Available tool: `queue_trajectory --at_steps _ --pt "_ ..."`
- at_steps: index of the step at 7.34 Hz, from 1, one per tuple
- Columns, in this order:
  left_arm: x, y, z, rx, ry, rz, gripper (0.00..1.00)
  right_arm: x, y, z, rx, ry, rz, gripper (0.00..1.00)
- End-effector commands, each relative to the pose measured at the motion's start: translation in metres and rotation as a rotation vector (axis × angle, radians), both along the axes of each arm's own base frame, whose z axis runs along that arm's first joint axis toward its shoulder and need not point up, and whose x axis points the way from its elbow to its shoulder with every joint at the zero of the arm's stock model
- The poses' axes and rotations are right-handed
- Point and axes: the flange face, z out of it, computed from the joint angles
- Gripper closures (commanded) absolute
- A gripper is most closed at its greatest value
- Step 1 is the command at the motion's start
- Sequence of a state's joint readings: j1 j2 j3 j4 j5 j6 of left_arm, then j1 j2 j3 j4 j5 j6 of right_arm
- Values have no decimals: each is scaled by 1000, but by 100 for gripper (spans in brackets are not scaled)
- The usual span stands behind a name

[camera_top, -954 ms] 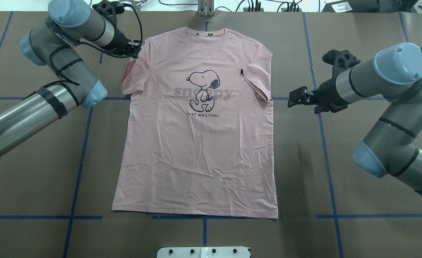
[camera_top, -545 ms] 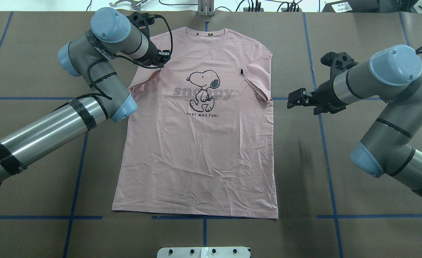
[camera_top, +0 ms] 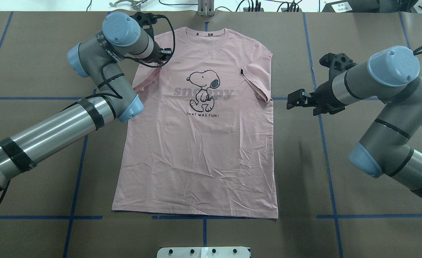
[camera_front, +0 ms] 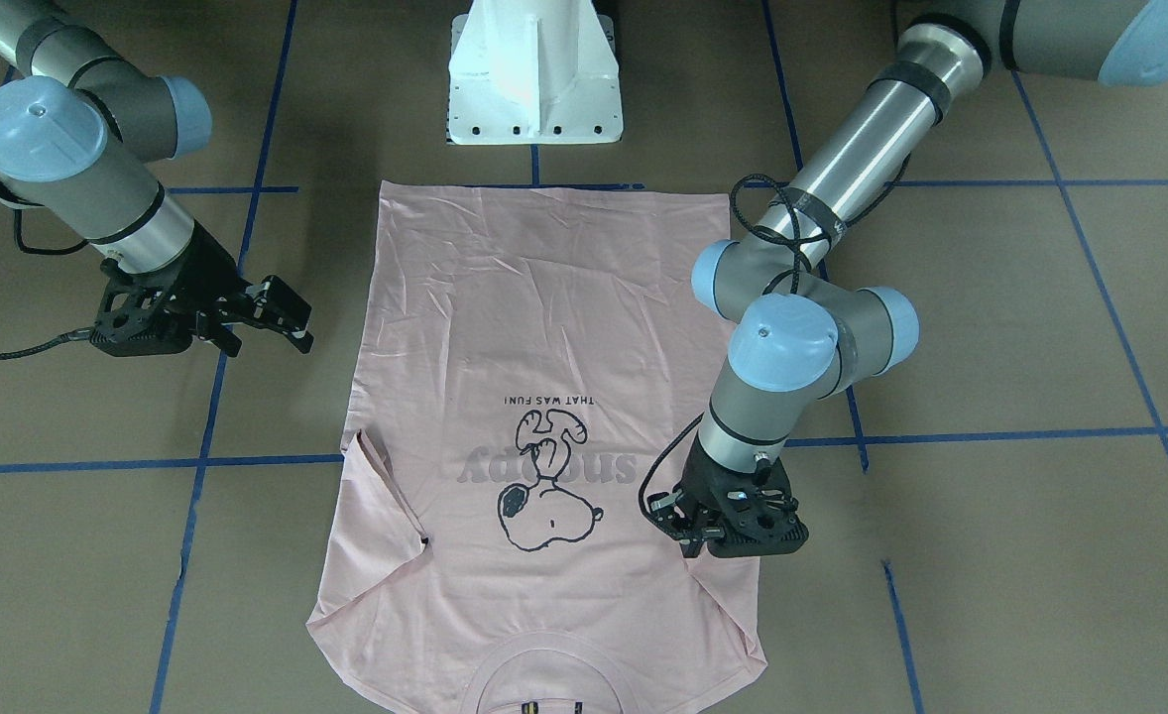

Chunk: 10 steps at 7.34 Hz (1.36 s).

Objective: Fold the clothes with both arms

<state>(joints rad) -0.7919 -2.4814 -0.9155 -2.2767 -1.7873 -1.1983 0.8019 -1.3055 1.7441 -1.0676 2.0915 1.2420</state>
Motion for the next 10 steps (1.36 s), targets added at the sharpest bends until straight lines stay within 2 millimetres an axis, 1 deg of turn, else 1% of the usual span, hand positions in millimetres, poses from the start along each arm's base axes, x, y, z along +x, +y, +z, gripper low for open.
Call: queue_trajectory --at_steps 1,2,3,4,5,6,7,8,9,10 --pt "-3 -5 -11 -47 41 -77 100 -1 0 -2 2 -3 -2 0" --pt "-6 -2 -25 -57 66 -91 100 -1 0 -3 4 -5 -2 0" --pt "-13 10 -22 -81 102 -115 100 -1 0 -6 4 -10 1 0" --pt "-21 17 -16 -100 105 -133 100 -1 0 -7 4 -11 2 0" --pt "-22 20 -11 -108 105 -162 100 -2 -1 -8 4 -12 2 0" --pt "-16 24 -10 -101 96 -175 83 -3 -1 -8 1 -12 2 0" --pt "-16 24 -15 -97 102 -174 42 -3 -1 -6 -2 -8 2 0" --pt "-17 25 -26 -89 117 -173 30 -4 -1 -4 2 -5 -2 0" --pt "-19 29 -35 -91 143 -172 27 -4 -2 -3 3 -4 -3 0" --pt "-31 39 -42 -74 170 -172 27 -6 0 -6 -6 -10 0 0"
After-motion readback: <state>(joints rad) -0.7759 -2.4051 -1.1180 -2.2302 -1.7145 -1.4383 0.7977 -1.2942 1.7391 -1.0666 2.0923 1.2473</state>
